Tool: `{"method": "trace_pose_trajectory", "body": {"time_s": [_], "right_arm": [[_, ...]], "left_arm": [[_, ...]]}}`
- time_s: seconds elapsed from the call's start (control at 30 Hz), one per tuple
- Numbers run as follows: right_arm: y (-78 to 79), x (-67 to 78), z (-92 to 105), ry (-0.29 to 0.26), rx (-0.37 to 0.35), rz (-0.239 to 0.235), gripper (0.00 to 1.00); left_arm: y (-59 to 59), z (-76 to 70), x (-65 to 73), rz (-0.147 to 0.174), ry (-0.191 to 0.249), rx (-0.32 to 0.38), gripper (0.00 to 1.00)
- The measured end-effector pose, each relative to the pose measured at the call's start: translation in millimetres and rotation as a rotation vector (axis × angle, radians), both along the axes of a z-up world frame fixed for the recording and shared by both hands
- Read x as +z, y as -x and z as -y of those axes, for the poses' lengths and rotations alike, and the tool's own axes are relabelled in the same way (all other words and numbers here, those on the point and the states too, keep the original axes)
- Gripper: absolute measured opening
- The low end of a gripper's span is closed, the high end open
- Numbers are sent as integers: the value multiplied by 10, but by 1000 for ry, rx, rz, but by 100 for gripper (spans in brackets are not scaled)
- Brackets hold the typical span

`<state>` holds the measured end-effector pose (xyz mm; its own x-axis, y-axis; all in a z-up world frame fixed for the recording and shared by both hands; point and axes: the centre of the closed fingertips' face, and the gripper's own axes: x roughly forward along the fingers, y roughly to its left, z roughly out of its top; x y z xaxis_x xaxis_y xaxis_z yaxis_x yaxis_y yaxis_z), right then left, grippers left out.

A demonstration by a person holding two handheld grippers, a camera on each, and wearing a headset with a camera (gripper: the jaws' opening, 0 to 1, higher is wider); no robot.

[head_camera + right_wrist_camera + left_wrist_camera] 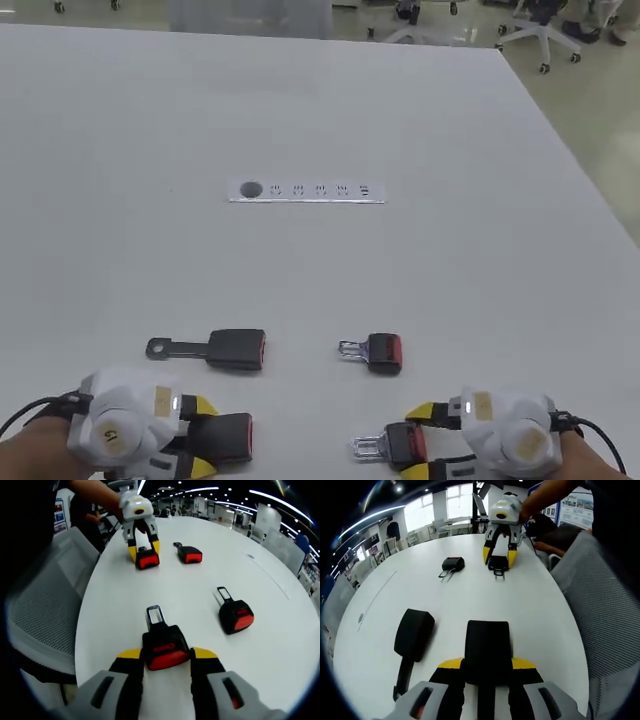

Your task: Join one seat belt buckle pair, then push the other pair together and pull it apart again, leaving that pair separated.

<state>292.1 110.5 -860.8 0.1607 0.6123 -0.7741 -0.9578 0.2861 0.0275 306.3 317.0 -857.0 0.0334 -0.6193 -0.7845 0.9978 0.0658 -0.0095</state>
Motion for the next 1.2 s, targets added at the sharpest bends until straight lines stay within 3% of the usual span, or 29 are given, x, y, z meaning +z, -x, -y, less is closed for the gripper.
{"method": "trace_pose_trajectory", "body": {"time_s": [0.63,1.2], "right_arm": [[-129,22,-359,-63,-68,8,36],[-149,24,-840,-91,-7,21,36]], "left_arm": [[16,-8,-15,-1,-41,-18,34],[19,-8,-22,-5,-63,-17,34]]}}
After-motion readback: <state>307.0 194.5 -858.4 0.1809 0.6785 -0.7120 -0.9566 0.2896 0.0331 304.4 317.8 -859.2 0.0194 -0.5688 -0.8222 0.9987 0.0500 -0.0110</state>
